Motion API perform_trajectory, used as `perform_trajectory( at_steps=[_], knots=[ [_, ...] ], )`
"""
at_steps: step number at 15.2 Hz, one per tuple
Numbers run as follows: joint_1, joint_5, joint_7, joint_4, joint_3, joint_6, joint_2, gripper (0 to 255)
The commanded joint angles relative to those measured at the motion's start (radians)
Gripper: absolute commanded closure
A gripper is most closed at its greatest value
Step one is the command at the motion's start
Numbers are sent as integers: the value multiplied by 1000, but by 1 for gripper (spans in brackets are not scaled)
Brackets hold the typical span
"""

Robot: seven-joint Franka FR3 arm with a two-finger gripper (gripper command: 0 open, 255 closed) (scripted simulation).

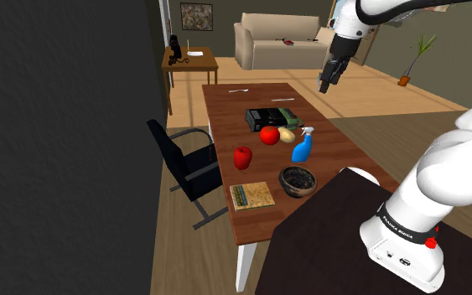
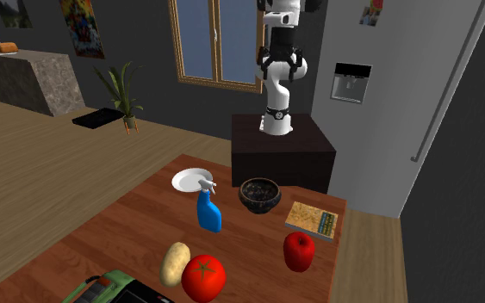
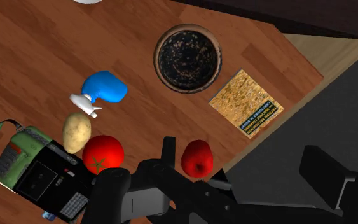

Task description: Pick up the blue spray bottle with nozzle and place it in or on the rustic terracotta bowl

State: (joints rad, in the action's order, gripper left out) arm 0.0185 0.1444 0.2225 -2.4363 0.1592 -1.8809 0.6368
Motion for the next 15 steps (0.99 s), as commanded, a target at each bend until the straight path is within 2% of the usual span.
perform_trajectory(
  at_steps=[1,8,15],
  knots=[
    [4,22,57,-6,24,-37,-52,0],
    [12,91,247,-1,109,-197,-277,0],
    [12,130,428,59,169,-352,-545,0]
  ],
)
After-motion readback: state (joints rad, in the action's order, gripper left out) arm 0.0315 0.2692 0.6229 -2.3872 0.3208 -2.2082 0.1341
